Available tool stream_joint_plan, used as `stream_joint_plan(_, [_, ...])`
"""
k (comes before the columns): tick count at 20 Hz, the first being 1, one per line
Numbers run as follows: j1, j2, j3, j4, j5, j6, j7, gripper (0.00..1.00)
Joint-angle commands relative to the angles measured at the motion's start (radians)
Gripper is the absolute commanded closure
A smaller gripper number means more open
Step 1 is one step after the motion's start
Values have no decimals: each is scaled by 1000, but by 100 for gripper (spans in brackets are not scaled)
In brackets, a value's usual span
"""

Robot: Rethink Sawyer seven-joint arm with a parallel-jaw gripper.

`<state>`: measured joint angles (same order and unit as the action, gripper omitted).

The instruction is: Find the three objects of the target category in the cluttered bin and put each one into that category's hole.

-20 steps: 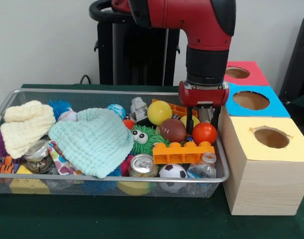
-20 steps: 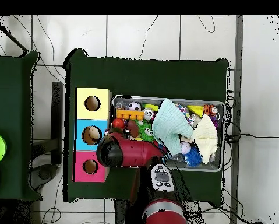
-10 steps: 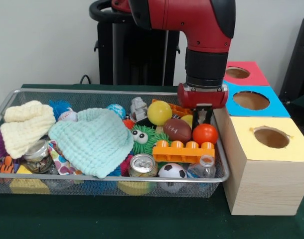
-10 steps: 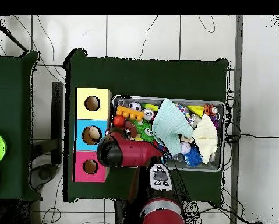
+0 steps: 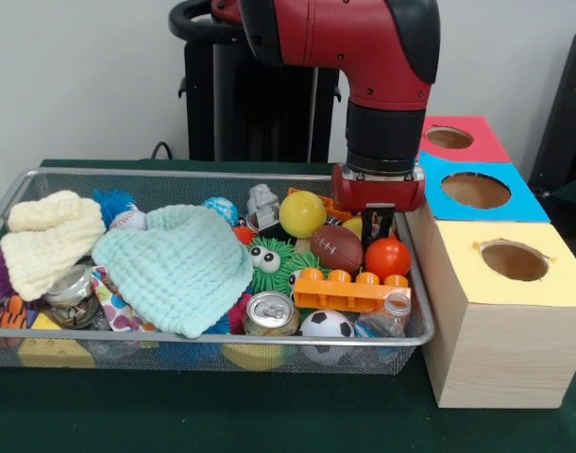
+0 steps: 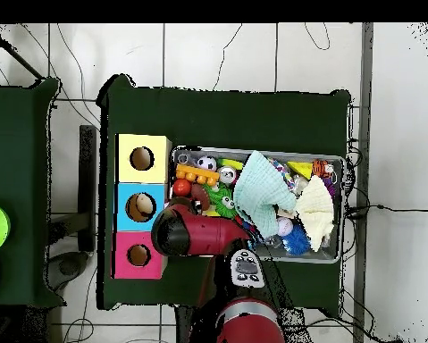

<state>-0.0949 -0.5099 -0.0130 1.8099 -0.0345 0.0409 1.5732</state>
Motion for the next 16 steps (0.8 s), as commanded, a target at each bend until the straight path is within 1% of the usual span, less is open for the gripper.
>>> stream_joint_plan(1, [-18,25,23,-72,-22,-25,129,100])
stream_joint_plan(4, [-37,-12,45,-62,-8,59,114,100])
stream_joint_plan(8, [-61,-83,64,-54,34,254,94,100])
stream_joint_plan(10, [-72,-106,69,-55,39,320,84,100])
stream_joint_plan(13, [-97,-123,87,-51,30,360,68,100])
stream_joint_plan(16, [-115,-137,99,-37,17,370,62,100])
